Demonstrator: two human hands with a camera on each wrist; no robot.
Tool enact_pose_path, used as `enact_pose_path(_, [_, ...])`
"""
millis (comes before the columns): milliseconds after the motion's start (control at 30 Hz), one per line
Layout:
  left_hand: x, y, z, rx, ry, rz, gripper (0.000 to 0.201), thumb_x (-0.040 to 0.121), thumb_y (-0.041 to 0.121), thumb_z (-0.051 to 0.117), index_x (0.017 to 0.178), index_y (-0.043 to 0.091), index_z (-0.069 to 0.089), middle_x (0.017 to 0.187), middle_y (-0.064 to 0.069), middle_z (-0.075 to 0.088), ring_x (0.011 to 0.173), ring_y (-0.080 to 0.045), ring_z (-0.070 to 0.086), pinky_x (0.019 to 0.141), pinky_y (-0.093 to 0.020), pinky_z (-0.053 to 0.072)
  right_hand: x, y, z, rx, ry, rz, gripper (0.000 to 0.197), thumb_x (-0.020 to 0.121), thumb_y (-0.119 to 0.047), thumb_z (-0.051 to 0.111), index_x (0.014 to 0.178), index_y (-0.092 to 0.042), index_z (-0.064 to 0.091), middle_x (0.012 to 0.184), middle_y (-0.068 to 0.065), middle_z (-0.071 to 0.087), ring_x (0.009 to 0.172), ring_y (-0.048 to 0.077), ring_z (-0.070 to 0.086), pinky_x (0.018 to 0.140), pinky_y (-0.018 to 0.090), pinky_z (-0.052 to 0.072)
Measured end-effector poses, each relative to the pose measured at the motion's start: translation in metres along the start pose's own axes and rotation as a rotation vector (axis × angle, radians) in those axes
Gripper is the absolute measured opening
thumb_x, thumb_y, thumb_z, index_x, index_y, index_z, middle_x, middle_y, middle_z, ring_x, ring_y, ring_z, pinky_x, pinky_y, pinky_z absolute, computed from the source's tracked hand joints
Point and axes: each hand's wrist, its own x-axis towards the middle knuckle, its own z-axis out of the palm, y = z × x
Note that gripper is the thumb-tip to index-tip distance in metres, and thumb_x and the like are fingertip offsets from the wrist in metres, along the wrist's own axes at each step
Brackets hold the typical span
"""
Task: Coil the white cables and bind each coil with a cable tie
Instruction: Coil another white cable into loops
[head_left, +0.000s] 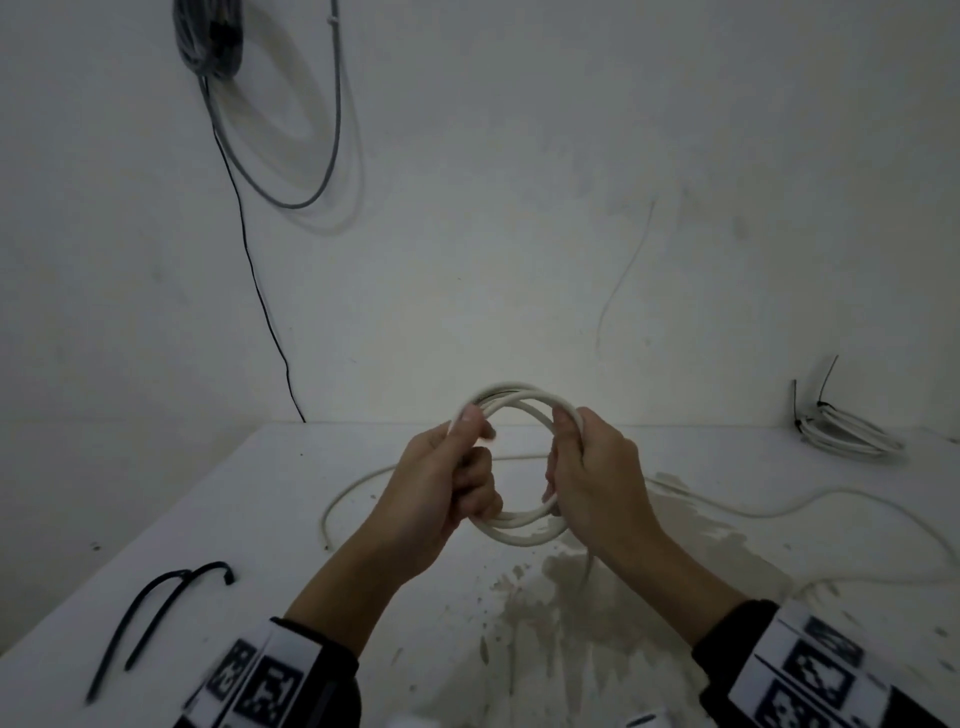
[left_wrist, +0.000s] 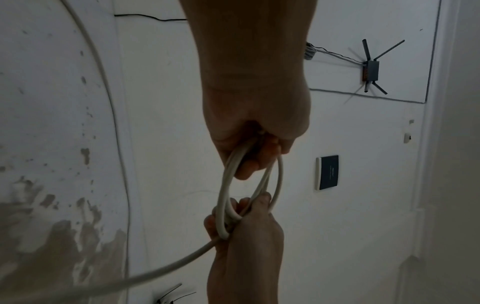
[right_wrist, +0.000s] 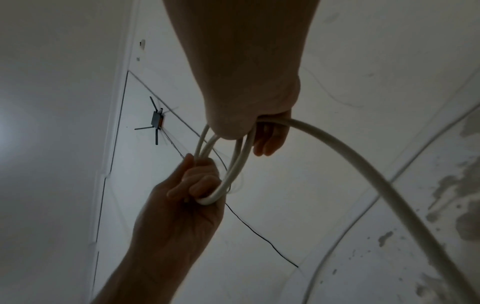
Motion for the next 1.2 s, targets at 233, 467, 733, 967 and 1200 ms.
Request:
enact_pose_path(233, [0.004,0.004,-0.006,-0.188,-0.116,-0.102,0.014,0.089,0.014,0.044,0.09,0.002,0.052,0.05,0.001,0.04,0.042,-0.011,0.044,0.05,-0.025,0.046,0.007,0.001,-0.005,0.016,-0.078,0.045,0.034,0.1,-0.025,0.035,0.074,-0.007,0.048,0.061,0.002,0.047,0.053,0.014,0.041,0.047,0.018,0.033])
enact_pose_path(467, [0.004,0.01,-0.009,-0.192,-0.108,-0.167,0.031,0.082,0.015,0.053,0.111,0.006,0.051,0.076,-0.009,0.052,0.035,-0.012,0.039,0.046,-0.029,0.05,0.005,0.002,-0.007,-0.08,-0.164,0.048,0.04,0.099,-0.033,0.033,0.076,-0.005,0.05,0.063,0.005,0.05,0.053,0.014,0.042,0.046,0.017,0.033])
enact_pose_path(733, [0.004,0.003,-0.005,0.076,-0.052,-0.133,0.044,0.078,0.055,0.05,0.066,0.013,0.046,0.048,0.005,0.019,0.037,-0.007,0.015,0.036,-0.016,0.02,0.003,0.005,-0.008,-0.192,-0.231,-0.055,0.039,0.099,-0.035,0.032,0.075,-0.008,0.047,0.057,-0.001,0.046,0.049,0.013,0.041,0.046,0.02,0.032])
enact_pose_path(967, [0.011,0.003,-0.003,-0.23,0.147,-0.107,0.048,0.098,0.043,0.031,0.056,0.02,0.03,0.038,0.009,0.019,0.028,-0.004,0.015,0.032,-0.013,0.012,0.008,-0.001,-0.018,0.084,-0.318,0.067,0.04,0.096,-0.042,0.039,0.078,-0.009,0.054,0.056,-0.004,0.047,0.046,0.008,0.04,0.047,0.021,0.035])
enact_pose_path(1200, [0.023,0.018,-0.024,-0.418,0.466,0.15,0.046,0.101,0.041,0.027,0.06,0.019,0.029,0.037,0.009,0.018,0.029,-0.006,0.014,0.032,-0.016,0.013,-0.008,0.009,-0.025,0.195,-0.5,0.123,0.02,0.097,-0.008,0.041,0.105,-0.021,0.053,0.078,0.005,0.061,0.049,0.016,0.057,0.049,0.028,0.047])
